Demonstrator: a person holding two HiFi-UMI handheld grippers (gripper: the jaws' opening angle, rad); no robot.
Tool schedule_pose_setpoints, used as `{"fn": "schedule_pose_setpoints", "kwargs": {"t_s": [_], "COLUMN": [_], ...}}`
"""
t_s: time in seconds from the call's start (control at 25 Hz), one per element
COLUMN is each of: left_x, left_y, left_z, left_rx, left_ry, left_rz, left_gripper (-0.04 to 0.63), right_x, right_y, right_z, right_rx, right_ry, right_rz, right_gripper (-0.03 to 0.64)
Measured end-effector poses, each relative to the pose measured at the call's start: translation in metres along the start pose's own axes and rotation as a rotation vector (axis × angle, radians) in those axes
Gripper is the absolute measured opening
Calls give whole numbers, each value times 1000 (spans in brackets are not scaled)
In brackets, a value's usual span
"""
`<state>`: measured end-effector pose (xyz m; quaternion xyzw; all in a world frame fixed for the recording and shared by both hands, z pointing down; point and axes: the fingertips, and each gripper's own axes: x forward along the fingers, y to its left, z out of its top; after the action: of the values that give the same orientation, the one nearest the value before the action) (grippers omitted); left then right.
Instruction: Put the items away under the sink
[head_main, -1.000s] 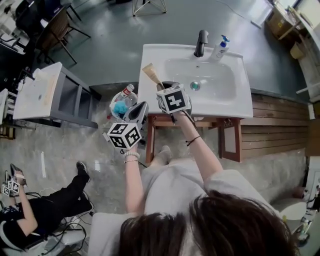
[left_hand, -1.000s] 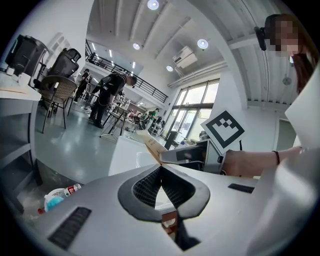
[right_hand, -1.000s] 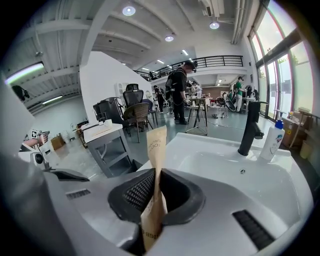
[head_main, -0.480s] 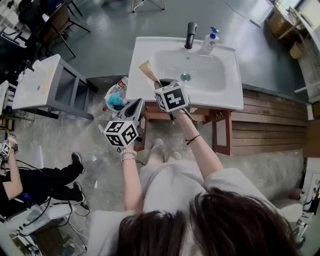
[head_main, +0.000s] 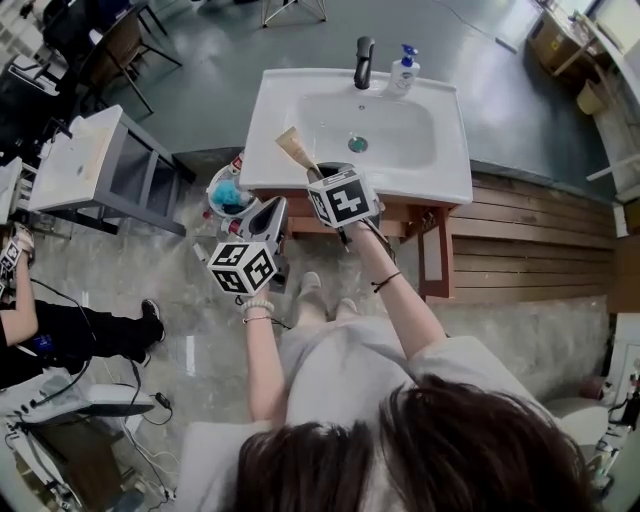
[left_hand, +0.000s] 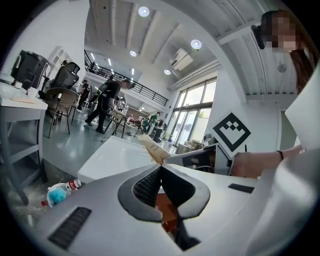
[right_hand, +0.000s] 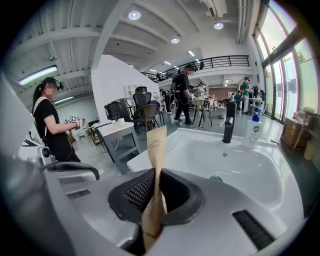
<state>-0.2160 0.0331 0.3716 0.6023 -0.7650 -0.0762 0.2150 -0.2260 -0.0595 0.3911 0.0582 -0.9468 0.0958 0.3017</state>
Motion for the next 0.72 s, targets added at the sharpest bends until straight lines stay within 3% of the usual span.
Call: {"fn": "schedule_pose_setpoints", "kwargs": {"t_s": [0.72], "left_x": [-7], "left_y": [-57], "left_z": [-44], "left_rx": [34], "left_ry": [85], "left_rz": [-104], "left_gripper": [-3], "right_x": [-49], "right_y": [-8], "right_z": [-63], "right_rx": [107], "right_ry": [25], "right_rz": [-54], "right_gripper": [43]}}
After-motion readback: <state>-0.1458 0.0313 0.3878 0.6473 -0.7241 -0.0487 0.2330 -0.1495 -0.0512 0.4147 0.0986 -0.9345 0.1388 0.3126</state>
